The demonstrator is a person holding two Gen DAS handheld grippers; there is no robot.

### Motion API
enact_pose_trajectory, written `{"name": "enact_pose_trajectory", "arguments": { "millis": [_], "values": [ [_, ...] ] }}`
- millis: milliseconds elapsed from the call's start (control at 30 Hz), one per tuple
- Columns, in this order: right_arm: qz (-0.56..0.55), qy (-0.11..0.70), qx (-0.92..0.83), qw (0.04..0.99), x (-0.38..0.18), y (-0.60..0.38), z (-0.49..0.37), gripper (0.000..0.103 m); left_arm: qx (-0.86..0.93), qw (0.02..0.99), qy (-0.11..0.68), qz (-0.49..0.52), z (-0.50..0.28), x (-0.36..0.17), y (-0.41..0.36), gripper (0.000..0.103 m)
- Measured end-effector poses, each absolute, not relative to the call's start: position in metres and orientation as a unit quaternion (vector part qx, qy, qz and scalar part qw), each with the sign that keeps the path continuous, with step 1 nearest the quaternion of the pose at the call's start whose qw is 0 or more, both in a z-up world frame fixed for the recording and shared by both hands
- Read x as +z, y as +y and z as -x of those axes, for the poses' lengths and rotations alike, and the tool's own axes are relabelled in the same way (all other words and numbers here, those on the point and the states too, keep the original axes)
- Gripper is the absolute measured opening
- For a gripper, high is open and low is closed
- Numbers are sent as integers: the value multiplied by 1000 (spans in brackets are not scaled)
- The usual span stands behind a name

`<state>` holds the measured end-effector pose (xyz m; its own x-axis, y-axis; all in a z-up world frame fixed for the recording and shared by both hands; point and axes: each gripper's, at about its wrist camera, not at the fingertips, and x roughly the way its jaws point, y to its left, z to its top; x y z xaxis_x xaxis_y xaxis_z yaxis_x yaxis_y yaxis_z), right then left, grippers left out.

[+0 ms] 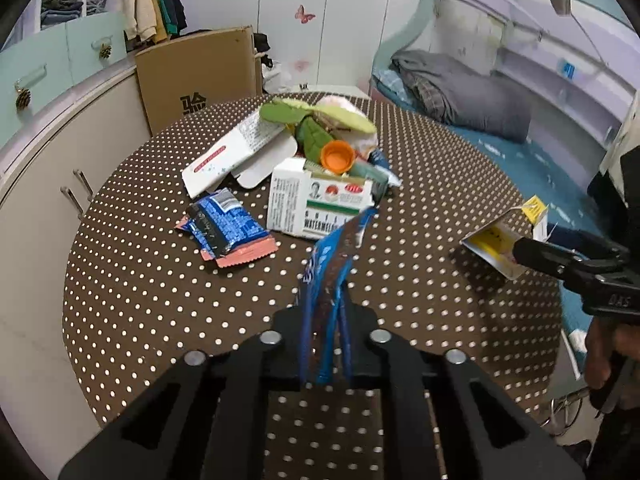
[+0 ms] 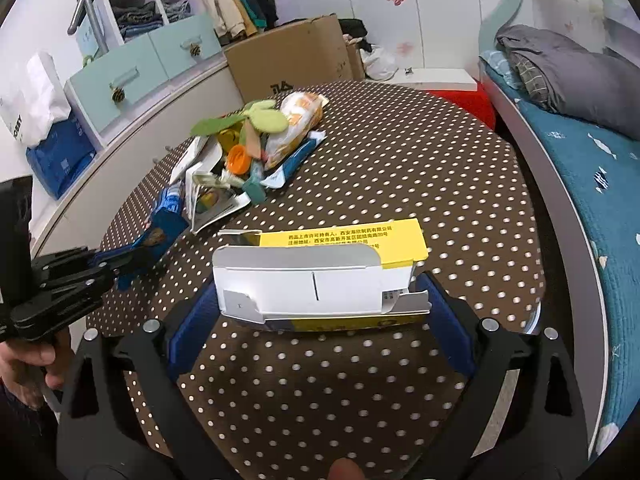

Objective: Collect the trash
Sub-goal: 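Carry both items to the blue bin and open both tools to drop them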

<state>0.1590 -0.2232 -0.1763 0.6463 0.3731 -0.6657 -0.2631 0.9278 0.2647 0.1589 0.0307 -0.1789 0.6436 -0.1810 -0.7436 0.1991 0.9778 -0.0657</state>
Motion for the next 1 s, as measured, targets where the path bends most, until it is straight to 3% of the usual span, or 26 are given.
{"name": "enact_pose_trajectory", "arguments": {
  "millis": [367, 700, 833, 1000],
  "values": [
    [-84, 358, 169, 914, -162, -248, -159, 92, -132, 917, 375, 34, -155, -149, 14, 2],
    [-134, 303, 96, 939, -115, -353, -191, 92, -218, 927, 305, 25, -214, -89, -92, 2],
    [-196, 324, 65, 923, -130, -415, -225, 92, -255, 913, 318, 17, -251, -88, -150, 2],
    [-257, 387, 20, 886, -195, -477, -275, 92, -286, 888, 360, 10, -305, -111, -217, 2]
  ]
}}
